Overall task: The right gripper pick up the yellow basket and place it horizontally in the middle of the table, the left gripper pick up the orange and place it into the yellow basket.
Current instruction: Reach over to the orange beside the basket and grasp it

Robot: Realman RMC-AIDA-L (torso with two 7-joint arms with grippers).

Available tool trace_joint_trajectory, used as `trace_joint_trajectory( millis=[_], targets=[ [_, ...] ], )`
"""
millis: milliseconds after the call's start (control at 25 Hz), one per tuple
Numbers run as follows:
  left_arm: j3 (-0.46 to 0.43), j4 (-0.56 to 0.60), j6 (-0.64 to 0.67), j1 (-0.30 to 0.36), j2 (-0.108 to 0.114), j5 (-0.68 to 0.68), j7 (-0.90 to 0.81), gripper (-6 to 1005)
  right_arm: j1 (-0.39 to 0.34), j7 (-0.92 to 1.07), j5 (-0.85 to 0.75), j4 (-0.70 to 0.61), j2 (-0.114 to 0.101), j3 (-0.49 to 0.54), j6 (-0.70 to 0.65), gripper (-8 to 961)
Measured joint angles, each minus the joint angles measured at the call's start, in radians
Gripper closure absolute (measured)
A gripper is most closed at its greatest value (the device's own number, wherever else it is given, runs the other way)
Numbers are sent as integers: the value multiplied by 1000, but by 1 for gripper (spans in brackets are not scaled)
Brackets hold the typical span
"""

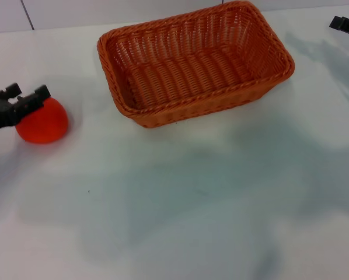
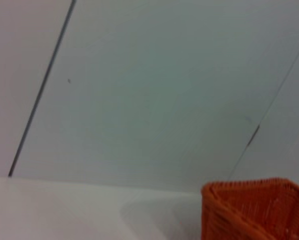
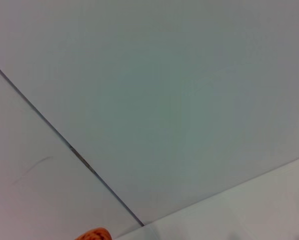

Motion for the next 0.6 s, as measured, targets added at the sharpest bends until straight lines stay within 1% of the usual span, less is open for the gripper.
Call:
trace_joint_trajectory(
  millis=[160,360,600],
  targets=[
    [-12,2,-16,11,-14,13,31,92,0,0,0,0,-1,-2,-7,9],
    [-32,1,-57,9,-31,10,98,93,2,0,0,-1,-1,-5,-24,9],
    [-32,-5,-95,-4,-42,11,139,94,2,0,0,1,-1,-6,-40,9]
  ],
)
